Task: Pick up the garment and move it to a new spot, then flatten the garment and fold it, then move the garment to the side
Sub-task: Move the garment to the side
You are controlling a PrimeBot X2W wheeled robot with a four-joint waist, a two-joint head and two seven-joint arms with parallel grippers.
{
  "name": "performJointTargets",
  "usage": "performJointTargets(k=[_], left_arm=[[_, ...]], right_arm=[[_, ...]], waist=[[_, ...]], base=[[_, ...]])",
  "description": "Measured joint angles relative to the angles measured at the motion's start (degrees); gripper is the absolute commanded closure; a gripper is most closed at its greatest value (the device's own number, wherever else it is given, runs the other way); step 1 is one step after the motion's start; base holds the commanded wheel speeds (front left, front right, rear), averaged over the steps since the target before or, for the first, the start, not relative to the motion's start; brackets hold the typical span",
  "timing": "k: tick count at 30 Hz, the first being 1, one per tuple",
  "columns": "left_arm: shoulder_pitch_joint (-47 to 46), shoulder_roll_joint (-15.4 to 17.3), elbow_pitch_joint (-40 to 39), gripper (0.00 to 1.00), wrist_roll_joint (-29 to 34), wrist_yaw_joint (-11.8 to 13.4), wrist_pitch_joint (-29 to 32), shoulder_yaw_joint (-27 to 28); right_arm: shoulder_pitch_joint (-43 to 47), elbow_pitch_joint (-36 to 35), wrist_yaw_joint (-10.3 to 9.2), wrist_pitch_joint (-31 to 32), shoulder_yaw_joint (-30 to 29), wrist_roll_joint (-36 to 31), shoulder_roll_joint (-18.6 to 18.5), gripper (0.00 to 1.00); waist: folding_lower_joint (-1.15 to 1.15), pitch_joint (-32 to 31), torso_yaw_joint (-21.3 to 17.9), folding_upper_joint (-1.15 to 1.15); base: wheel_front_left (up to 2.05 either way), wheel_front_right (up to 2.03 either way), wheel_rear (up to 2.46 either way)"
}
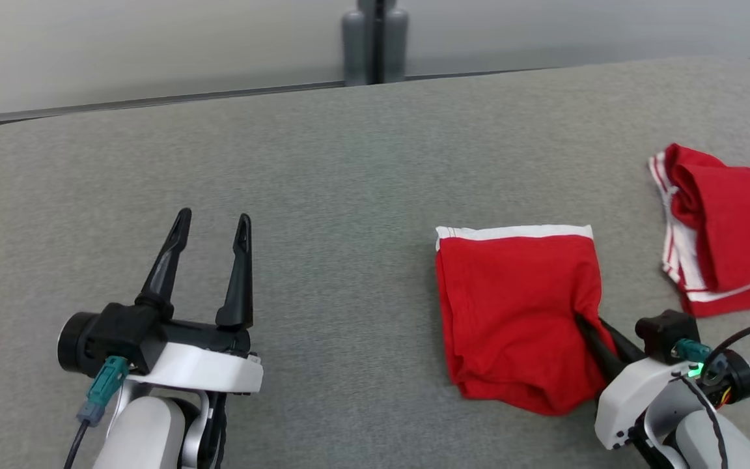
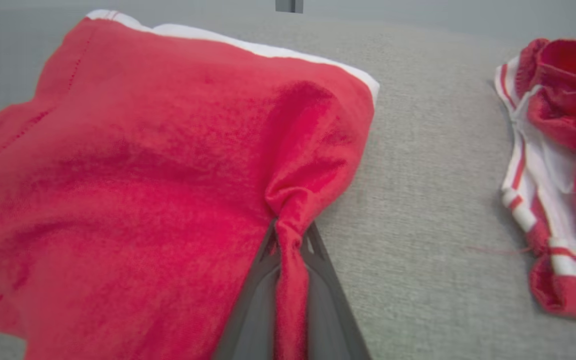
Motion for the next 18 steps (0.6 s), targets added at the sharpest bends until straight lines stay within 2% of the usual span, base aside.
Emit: performJointTargets(k=[4, 9, 14, 18], left_arm=[[-2.0, 0.5, -0.9, 0.00, 0.6, 0.0, 0.7, -0.5], [-4.0, 2.0, -2.4, 0.00, 1.2, -0.2, 2.0, -0.6], [-6.4, 3.8, -4.6, 0.00, 2.2, -0.8, 3.8, -0.8], [-8.3, 4.6, -6.3, 0.00, 3.0, -1.0, 5.3, -1.5]], right_arm=[[-2.1, -0.7, 0.00, 0.1, -0.3, 0.3, -2.0, 1.00], [-7.8, -1.9, 0.00, 0.0, 1.2, 0.3, -5.7, 1.00], [-16.5, -2.3, 0.00, -1.5, 2.4, 0.7, -11.4, 1.00], [-20.9, -1.9, 0.00, -1.7, 0.9, 1.9, -15.9, 1.00]], waist=[[0.00, 1.5, -4.8, 0.00], [0.00, 5.2, -8.6, 0.00], [0.00, 9.7, -11.8, 0.00], [0.00, 13.5, -13.5, 0.00]], base=[[0.00, 0.00, 0.00], [0.00, 0.00, 0.00], [0.00, 0.00, 0.00], [0.00, 0.00, 0.00]])
